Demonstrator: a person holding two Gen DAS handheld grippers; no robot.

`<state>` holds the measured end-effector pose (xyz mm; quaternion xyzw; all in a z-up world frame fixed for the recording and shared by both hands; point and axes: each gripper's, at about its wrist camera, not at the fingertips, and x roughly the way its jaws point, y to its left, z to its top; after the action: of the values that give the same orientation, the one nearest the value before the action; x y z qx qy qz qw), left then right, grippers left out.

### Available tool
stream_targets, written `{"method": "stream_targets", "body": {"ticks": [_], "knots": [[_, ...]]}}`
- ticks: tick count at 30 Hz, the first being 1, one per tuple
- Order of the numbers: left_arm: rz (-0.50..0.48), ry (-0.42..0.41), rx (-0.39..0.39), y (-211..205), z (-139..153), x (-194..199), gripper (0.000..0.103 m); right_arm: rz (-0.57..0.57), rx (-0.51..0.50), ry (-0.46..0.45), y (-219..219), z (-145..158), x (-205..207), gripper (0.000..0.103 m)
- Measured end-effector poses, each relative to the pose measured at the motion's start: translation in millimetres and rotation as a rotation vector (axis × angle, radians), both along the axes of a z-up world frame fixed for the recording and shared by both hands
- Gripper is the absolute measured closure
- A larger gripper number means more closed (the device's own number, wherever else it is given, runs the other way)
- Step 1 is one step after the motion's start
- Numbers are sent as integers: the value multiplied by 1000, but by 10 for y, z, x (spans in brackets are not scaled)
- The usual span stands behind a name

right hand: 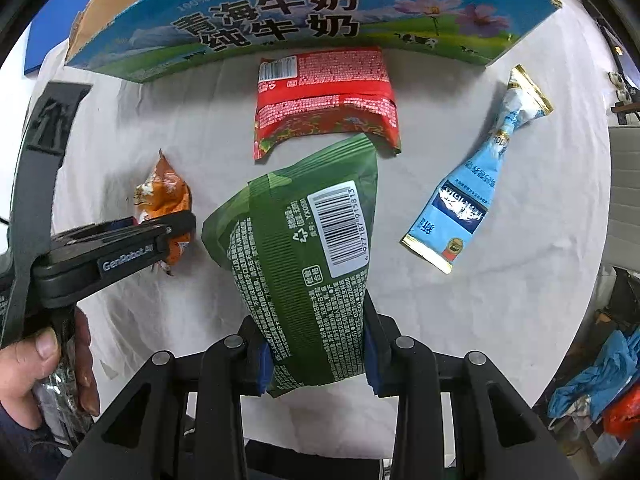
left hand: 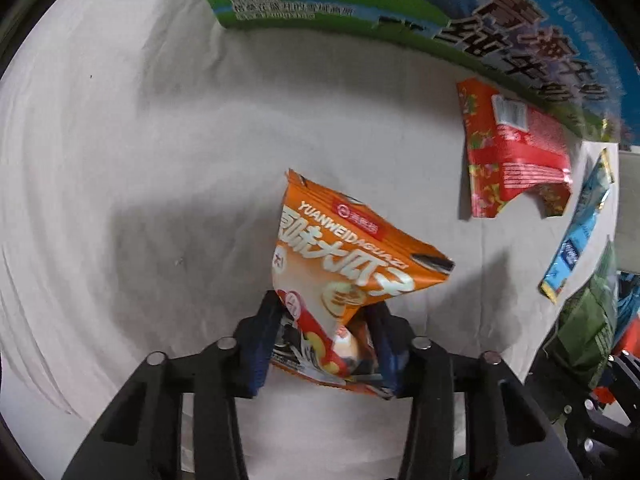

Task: Organize soft objects
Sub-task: 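Lift both snack bags over the box and release them inside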

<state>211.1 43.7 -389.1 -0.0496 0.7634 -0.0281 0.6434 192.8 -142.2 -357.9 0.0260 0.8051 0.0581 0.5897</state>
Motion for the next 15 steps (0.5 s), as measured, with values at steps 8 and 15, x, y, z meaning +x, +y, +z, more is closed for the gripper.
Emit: {"method": "stream_targets", "body": {"ticks": [8,15], "knots": [[35,-60,-23,-8,238,-101,75,-25,10,-19,-83,110,-5,66],[65,-112,-73,147,599,-132,75,-28,21,-36,-100,222,-43,66]]}}
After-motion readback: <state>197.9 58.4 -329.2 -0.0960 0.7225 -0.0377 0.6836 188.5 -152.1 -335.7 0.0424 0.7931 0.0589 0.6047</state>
